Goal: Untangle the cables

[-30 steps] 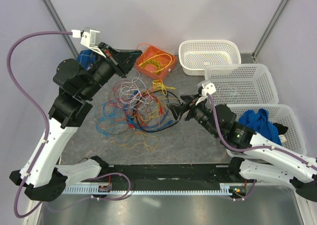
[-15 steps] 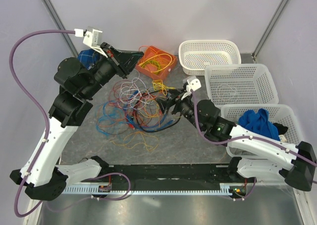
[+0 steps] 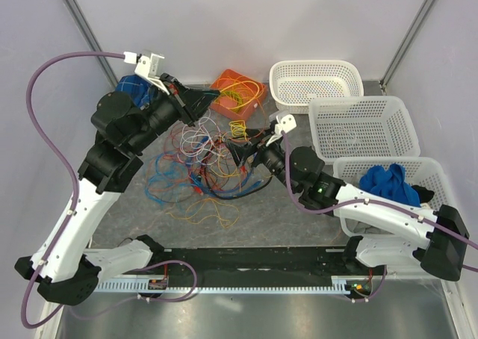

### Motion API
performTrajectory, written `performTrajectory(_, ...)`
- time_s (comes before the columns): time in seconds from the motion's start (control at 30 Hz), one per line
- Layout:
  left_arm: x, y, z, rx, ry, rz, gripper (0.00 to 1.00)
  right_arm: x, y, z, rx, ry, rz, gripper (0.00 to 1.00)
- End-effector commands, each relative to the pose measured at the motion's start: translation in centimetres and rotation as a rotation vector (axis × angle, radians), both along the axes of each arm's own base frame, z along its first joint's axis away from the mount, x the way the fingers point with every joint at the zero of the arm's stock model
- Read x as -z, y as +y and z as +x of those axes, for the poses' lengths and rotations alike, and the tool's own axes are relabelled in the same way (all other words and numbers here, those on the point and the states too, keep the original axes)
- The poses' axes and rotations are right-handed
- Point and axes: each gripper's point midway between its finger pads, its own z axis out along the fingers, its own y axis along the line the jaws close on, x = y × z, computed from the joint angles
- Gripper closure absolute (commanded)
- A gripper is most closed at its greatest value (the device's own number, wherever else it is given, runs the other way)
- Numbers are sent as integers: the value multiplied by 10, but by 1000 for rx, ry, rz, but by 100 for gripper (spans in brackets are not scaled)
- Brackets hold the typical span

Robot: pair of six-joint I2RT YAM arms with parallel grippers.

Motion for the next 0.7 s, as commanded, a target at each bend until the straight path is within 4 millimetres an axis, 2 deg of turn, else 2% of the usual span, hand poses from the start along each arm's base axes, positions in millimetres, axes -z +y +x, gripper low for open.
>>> performTrajectory(0.0,-14,15,0,-70,-52,4,98,-3,0,-7,-29,26,-32,18)
performTrajectory(0.1,-13,24,11,-149,-40,14,98,30,-18,-7,30,105,-119,16)
performTrajectory(0.17,-10,29,17,-188,-37,31,98,49,-39,-6,105,147,-170,15)
performTrajectory(0.3,8,44,37,-316,0,75,98,64,-72,-7,206,177,-246,14)
performTrajectory(0.4,21,48,46,-357,21,109,98,57,-92,-9,263,170,-250,13)
performTrajectory(0.43,25,47,48,-362,31,116,98,48,-97,-11,263,158,-227,13)
performTrajectory(0.53,34,39,49,-326,52,124,98,25,-103,-15,261,127,-175,13)
performTrajectory(0.6,42,31,49,-287,69,134,98,6,-99,-19,223,96,-136,13)
performTrajectory(0.67,49,24,49,-259,91,135,98,-19,-95,-23,188,51,-65,13)
